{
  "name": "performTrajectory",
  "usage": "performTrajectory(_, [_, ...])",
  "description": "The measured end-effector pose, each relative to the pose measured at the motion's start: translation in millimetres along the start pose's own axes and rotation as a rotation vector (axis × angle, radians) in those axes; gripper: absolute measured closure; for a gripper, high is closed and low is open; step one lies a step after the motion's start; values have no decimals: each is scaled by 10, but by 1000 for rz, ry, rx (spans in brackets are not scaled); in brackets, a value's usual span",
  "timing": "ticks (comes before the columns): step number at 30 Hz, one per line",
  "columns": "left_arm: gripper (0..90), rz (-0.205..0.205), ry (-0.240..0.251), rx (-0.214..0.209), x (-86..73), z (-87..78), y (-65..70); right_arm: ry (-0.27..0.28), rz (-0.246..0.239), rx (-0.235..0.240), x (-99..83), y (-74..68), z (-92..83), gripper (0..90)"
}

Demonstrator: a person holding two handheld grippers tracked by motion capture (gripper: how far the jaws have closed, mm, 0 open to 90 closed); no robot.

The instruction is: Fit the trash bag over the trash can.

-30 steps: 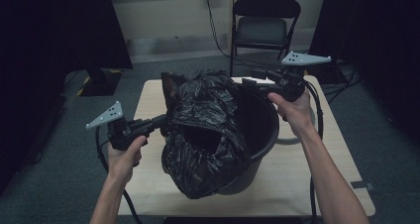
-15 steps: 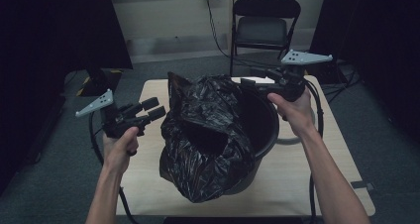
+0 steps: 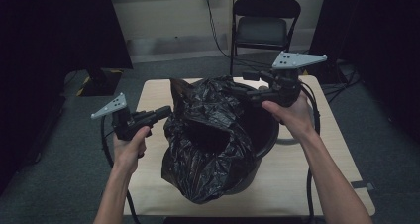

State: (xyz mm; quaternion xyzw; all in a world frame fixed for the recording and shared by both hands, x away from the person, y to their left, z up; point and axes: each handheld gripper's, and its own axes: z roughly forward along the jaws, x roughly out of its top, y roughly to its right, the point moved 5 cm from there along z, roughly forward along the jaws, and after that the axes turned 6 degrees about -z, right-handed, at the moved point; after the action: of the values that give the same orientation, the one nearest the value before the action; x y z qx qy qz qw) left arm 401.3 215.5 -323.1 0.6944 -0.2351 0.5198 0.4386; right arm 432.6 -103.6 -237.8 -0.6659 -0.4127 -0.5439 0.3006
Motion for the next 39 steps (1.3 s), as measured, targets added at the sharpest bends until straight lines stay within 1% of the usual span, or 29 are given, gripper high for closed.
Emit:
performTrajectory(1, [900, -3, 4, -4, -27, -28, 18, 2, -2, 7, 17, -21, 0, 314])
performTrajectory(3, [900, 3, -7, 5, -72, -64, 44, 0, -7, 25, 46, -72, 26, 309])
performTrajectory(5, [900, 1, 8, 8, -59, -92, 41, -10, -21, 42, 63, -136, 77, 304])
performTrajectory(6, [865, -10, 24, 15, -32, -103, 27, -13, -25, 52, 68, -171, 105, 304])
performTrajectory(7, [813, -21, 40, 13, 0, -106, 13, -17, -30, 63, 72, -203, 132, 300])
performTrajectory(8, [788, -24, 50, 5, 29, -102, 4, -19, -33, 73, 74, -237, 155, 299])
performTrajectory(10, [705, -28, 41, 0, 82, -38, -11, -19, -40, 96, 81, -304, 187, 295])
performTrajectory(11, [626, -31, 38, -4, 96, -4, -11, -11, -41, 116, 92, -345, 198, 292])
performTrajectory(12, [580, -37, 34, -16, 109, 43, -8, -5, -40, 125, 101, -368, 203, 291])
performTrajectory(15, [494, -30, 17, -4, 127, 191, -2, 9, -42, 168, 135, -463, 218, 279])
performTrajectory(16, [500, -36, 11, -19, 122, 236, 4, 10, -50, 176, 142, -497, 224, 272])
performTrajectory(17, [520, -30, -2, -20, 112, 273, 0, 5, -58, 185, 144, -533, 232, 266])
performTrajectory(19, [667, -28, 0, -42, 101, 300, 19, -16, -73, 205, 130, -599, 258, 258])
performTrajectory(20, [728, -15, 3, -35, 102, 289, 37, -24, -75, 210, 121, -614, 267, 255])
performTrajectory(21, [761, -7, 9, -24, 104, 267, 58, -36, -80, 216, 105, -629, 282, 256])
performTrajectory(23, [849, 0, 15, -24, 101, 204, 77, -67, -88, 218, 73, -640, 314, 256])
performTrajectory(24, [879, 2, 12, -17, 94, 180, 79, -80, -89, 221, 66, -640, 330, 266])
performTrajectory(25, [885, 8, 7, -9, 78, 144, 81, -86, -89, 221, 66, -639, 337, 286])
performTrajectory(28, [897, -10, 26, -10, 14, 31, 98, -118, -100, 225, 52, -634, 363, 368])
performTrajectory(29, [897, -13, 31, -4, -7, -6, 101, -131, -103, 222, 43, -635, 375, 431])
performTrajectory(30, [898, -16, 38, 2, -28, -43, 104, -145, -116, 230, 32, -642, 386, 473])
performTrajectory(31, [897, -25, 44, -1, -47, -80, 116, -155, -126, 236, 25, -652, 397, 516])
performTrajectory(33, [897, -31, 60, -3, -86, -146, 143, -175, -140, 240, 18, -671, 410, 637])
performTrajectory(34, [897, -32, 61, -5, -111, -175, 161, -174, -139, 248, 24, -675, 411, 706])
performTrajectory(35, [897, -26, 61, 2, -123, -188, 172, -172, -144, 240, 34, -668, 407, 784])
performTrajectory(36, [897, -23, 53, 3, -139, -203, 191, -168, -145, 234, 41, -654, 406, 823])
performTrajectory(37, [897, -23, 54, 8, -148, -210, 203, -156, -127, 230, 54, -624, 402, 876])
performTrajectory(38, [897, -23, 59, 19, -160, -216, 222, -147, -124, 225, 61, -604, 398, 892])
performTrajectory(39, [897, -22, 57, 17, -175, -214, 237, -138, -121, 216, 69, -581, 388, 897])
